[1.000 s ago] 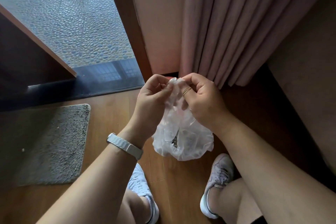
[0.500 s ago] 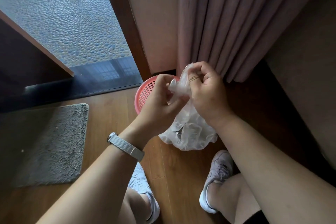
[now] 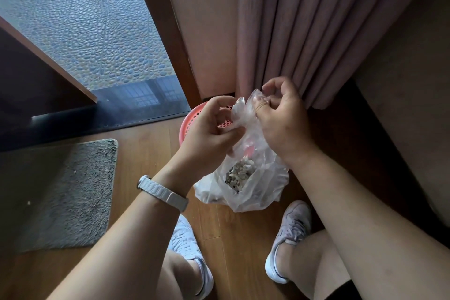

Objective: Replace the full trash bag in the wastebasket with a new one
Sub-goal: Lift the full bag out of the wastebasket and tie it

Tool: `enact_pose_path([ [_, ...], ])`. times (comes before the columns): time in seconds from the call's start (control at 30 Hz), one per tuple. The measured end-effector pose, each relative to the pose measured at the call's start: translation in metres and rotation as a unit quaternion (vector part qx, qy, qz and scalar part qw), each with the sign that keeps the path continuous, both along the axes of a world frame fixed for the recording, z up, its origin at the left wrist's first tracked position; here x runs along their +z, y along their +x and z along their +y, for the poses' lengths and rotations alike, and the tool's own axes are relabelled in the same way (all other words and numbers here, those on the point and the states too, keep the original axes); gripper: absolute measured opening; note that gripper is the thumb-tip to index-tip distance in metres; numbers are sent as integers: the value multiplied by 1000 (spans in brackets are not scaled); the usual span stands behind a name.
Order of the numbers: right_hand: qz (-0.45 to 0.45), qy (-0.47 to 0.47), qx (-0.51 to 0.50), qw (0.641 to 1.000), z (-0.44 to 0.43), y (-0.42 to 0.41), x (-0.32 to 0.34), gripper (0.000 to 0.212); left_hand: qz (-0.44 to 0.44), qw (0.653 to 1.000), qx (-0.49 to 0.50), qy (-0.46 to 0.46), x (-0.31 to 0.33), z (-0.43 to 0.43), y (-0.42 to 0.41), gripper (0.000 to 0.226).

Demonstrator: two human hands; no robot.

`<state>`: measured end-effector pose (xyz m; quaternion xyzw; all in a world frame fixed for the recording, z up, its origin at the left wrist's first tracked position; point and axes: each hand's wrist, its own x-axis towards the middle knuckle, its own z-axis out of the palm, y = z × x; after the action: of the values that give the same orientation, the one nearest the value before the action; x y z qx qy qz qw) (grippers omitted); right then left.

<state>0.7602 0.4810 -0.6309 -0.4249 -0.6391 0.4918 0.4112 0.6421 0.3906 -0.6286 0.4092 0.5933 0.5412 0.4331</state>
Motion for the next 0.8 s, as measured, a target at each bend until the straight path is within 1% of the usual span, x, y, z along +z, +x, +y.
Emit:
enact_pose_path([
  [0.07,-2,10,24,1000,0,4,1,16,-7,1000,6,-2,0,-2,0,42],
  [0.13,-10,20,36,999,0,5,1,18,-1,1000,11,-1,-1,-3,0,39],
  [0.2,-9,27,39,999,-1,6,1,18,10,1000,19,2,-1,-3,2,31],
  [0.27,-16,40,39,998,-2,7,0,13,16,999,31,3,0,-1,4,22],
  [0.33,-37,51,50,997,-3,8,-1,6,17,999,39,11,1,0,4,17],
  [0.37,-49,54,61,995,-3,8,-1,6,18,999,41,16,1,0,4,16],
  [0.47,-99,54,117,987,-4,9,0,17,19,998,46,27,1,0,2,18],
  [0.6,-170,44,204,963,-6,13,1,22,13,998,53,31,-1,1,0,21],
  [0.67,-194,49,224,954,-7,14,2,22,9,997,72,28,-3,3,-1,20],
  [0.73,-210,45,235,948,-7,14,4,15,10,996,83,24,-4,3,-1,17],
  [0.8,-222,23,236,946,-7,13,5,20,19,997,78,20,-4,3,0,14],
])
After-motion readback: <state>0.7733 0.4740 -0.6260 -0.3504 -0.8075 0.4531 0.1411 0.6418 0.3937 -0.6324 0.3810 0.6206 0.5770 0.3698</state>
